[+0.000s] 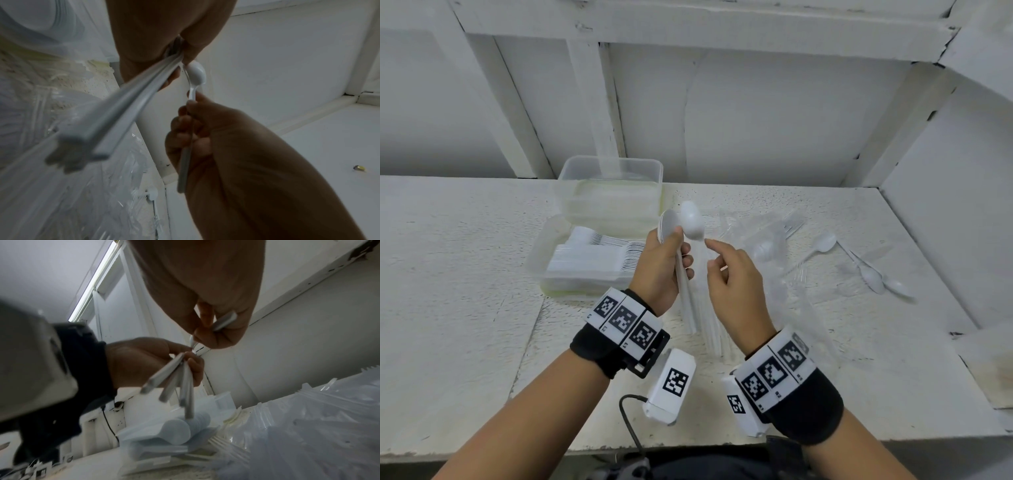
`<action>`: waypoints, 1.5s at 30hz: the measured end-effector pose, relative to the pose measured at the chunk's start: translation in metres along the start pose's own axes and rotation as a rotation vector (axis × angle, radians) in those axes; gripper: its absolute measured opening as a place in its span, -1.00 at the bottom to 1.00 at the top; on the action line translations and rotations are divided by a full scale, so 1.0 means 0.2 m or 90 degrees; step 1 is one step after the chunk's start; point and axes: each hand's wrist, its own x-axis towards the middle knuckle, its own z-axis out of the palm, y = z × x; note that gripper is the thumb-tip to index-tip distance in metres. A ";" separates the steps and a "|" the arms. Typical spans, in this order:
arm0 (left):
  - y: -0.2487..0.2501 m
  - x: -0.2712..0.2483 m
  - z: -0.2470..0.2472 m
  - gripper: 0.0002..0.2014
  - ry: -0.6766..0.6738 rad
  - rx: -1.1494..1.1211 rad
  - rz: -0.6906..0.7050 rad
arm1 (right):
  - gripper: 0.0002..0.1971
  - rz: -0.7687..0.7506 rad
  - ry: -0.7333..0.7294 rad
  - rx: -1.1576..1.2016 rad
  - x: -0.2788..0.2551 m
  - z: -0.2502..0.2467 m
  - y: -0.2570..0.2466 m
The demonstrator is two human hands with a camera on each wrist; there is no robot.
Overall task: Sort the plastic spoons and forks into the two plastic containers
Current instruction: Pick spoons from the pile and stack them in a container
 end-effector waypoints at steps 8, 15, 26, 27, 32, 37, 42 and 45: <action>0.01 0.01 0.00 -0.48 -0.043 -0.058 -0.026 | -0.76 -0.058 0.030 -0.011 -0.02 0.08 0.00; 0.03 -0.01 0.01 -0.57 0.018 -0.011 -0.009 | -0.68 -0.143 -0.022 -0.081 -0.02 0.08 -0.01; 0.03 -0.03 0.01 -0.76 -0.004 0.087 0.047 | -0.74 -0.167 -0.050 -0.073 0.04 0.02 -0.01; 0.03 -0.04 0.01 -0.82 -0.014 0.105 0.062 | -0.76 -0.165 -0.042 -0.065 0.06 0.01 -0.01; 0.00 -0.08 -0.02 -0.85 -0.097 0.247 0.112 | -0.80 -0.079 -0.036 -0.004 0.18 -0.11 -0.06; -0.02 -0.10 -0.01 -0.62 -0.121 0.307 0.095 | -0.73 -0.021 -0.208 -0.025 0.22 -0.13 -0.09; -0.01 -0.10 0.00 -0.52 -0.162 0.344 0.036 | -0.80 -0.040 -0.202 -0.024 0.22 -0.07 -0.07; 0.00 -0.09 -0.01 -0.47 -0.211 0.330 -0.009 | -0.78 -0.080 -0.208 -0.003 0.21 -0.07 -0.07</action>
